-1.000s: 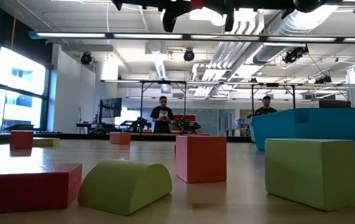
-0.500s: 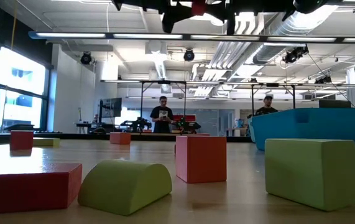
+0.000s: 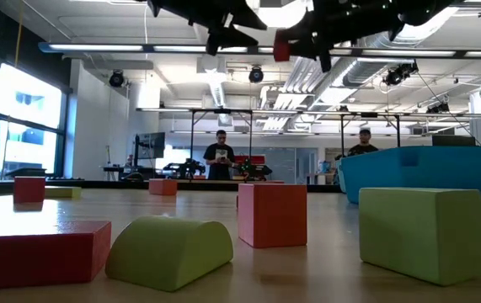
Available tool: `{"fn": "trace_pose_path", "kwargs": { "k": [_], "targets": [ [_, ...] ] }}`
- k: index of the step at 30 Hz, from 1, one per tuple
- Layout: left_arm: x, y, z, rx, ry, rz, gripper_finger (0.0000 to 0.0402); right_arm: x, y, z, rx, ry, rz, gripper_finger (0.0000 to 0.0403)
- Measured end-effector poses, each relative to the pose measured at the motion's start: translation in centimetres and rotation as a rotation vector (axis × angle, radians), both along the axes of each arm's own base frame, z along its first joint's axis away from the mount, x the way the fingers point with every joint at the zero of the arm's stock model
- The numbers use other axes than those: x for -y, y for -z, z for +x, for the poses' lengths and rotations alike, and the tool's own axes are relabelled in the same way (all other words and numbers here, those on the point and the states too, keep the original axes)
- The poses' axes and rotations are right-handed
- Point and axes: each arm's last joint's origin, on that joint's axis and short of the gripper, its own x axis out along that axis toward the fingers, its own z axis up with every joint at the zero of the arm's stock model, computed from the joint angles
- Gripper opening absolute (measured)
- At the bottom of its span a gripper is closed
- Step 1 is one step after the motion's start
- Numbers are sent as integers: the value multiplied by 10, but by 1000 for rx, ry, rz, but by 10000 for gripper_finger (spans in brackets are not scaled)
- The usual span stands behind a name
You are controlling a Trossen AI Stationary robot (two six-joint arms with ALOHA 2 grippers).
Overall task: Sort & place blocks by color
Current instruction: Put the red wooden block into the green bin
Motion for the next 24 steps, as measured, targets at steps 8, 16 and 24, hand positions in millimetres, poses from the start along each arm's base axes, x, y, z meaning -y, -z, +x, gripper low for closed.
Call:
{"fn": "trace_pose_path", "kwargs": {
  "k": [8, 16, 24],
  "targets": [
    [-12, 0, -7, -4, -43, -3, 243, 30, 13, -20, -146, 128, -11, 112],
    [-17, 5, -11, -51, -109, -11, 243, 59, 27, -48, -312, 248, 11, 112],
    [-22, 10, -15, -110, -240, 2, 243, 71, 47, -73, -565, 396, 68, 113]
  ]
}}
